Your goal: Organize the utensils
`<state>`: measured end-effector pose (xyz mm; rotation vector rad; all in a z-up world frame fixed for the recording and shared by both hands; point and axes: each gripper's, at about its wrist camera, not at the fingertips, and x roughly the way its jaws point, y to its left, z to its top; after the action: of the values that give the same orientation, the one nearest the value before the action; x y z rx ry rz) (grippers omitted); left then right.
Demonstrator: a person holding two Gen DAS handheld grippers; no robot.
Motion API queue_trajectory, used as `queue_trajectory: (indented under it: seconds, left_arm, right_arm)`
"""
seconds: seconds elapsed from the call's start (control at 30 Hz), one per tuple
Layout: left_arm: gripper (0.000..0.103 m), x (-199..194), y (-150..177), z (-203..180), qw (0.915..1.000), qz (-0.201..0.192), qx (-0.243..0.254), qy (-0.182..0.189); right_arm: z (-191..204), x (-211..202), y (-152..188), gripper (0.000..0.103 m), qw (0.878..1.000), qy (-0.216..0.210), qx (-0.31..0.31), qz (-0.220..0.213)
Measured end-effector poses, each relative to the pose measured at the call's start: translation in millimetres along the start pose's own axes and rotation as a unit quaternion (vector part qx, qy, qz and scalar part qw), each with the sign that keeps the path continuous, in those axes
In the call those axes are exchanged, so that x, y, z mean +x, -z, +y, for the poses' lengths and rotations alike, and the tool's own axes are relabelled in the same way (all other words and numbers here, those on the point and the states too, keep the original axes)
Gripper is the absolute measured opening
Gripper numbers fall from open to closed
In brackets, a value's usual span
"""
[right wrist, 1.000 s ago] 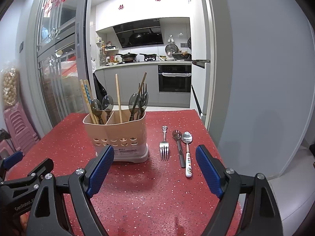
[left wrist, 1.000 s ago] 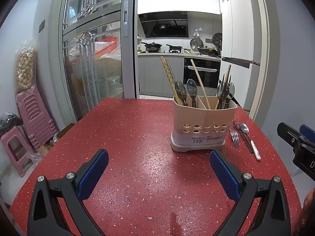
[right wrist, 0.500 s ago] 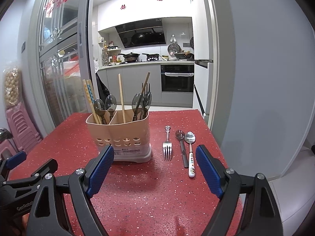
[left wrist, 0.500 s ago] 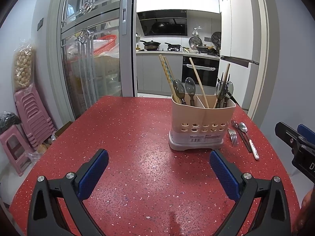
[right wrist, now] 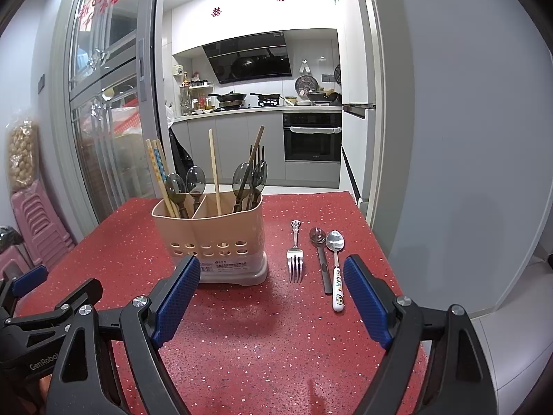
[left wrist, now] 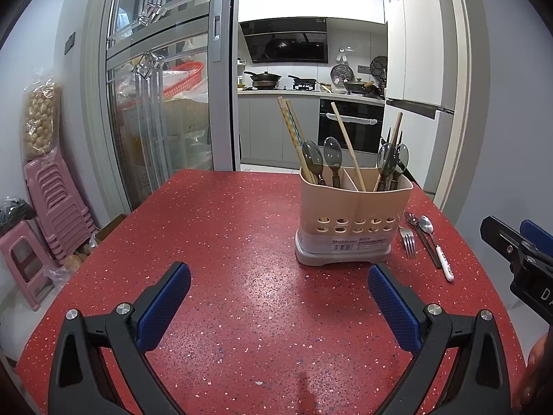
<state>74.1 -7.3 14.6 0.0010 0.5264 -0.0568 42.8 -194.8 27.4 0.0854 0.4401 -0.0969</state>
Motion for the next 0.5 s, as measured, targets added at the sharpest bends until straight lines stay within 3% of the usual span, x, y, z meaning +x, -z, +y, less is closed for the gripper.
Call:
queue_trajectory:
  seconds: [0.5]
  left_arm:
    - [0.103,0.0,-0.8,0.1,1.0000,0.001,0.000,0.000]
  right_arm:
    - [0.2,-0.7,0.3,0.087,1.000,-0.002,0.000,-0.001]
